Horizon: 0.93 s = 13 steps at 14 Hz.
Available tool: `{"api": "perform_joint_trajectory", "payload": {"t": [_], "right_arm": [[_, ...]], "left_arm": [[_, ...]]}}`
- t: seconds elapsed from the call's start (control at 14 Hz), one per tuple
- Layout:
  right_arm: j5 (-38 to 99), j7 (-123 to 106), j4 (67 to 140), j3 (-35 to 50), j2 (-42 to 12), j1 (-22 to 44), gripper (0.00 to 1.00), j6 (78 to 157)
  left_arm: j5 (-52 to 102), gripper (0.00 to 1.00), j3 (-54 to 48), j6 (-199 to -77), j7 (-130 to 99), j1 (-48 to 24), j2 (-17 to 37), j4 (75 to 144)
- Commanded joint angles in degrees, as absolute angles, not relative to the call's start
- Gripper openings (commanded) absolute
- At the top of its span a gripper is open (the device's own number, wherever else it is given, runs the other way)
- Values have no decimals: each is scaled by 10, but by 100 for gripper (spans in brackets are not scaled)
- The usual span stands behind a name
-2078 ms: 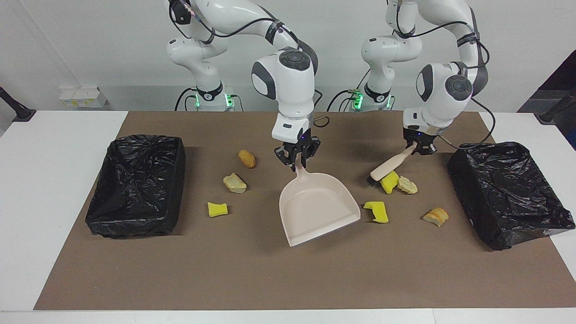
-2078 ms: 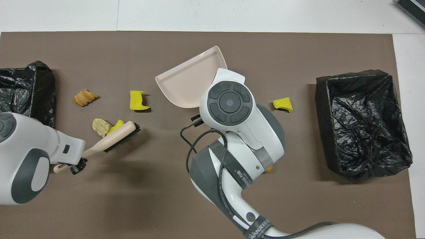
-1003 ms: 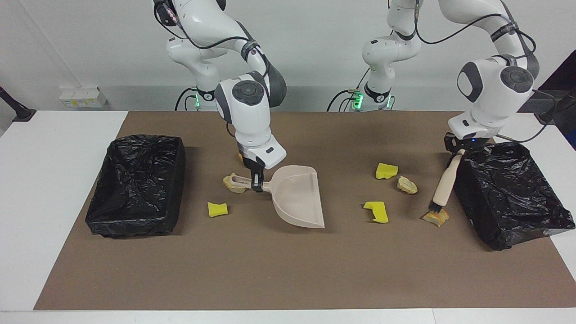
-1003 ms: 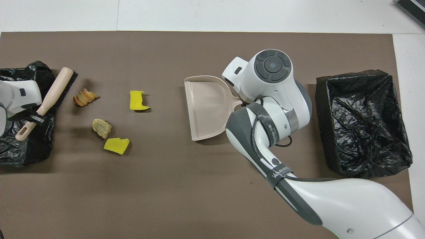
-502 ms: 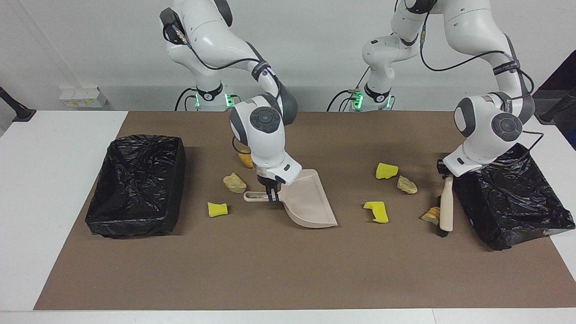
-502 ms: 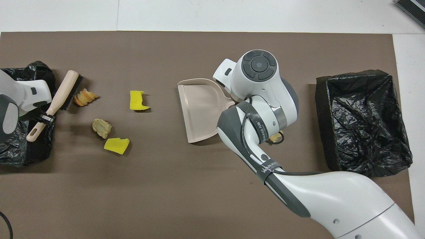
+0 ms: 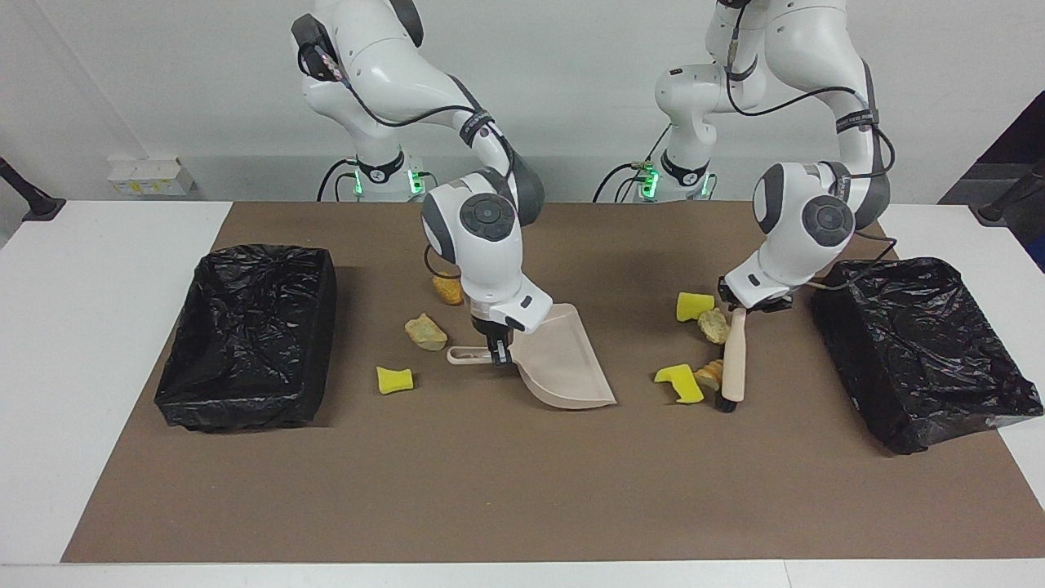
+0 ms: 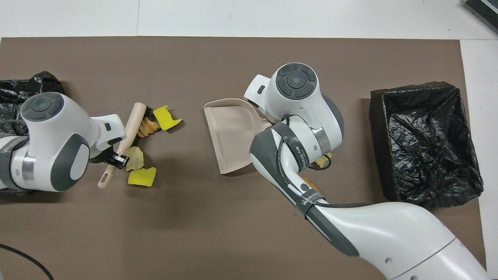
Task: Sweep and dump trash in bin
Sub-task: 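Sweep the crumbs and sponges into the dustpan with the left gripper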
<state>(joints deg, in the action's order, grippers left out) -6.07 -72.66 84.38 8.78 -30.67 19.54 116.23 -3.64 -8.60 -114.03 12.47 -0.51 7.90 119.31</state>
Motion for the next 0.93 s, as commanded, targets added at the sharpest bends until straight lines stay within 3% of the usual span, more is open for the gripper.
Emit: {"api": "perform_joint_trajectory", "payload": {"t": [0.0,0.36,0.5,0.86], "right_arm": [[-56,-735,859,93,-294,192,0,1166],[-56,-702,880,93,-282,202,0,1171],[-56,-702,881,93,-281,202,0,1171],[-56,-706,882,93,-281,198,0,1172]], "left_arm": [[-25,0,-79,-1132,130,-50,55,1222],[-17,0,-77,-1088,123,-95,53,1195],[-16,0,-75,-1074,108,-88,27,1197],[-21,0,-74,-1027,-167,-93,-16,1226]]}}
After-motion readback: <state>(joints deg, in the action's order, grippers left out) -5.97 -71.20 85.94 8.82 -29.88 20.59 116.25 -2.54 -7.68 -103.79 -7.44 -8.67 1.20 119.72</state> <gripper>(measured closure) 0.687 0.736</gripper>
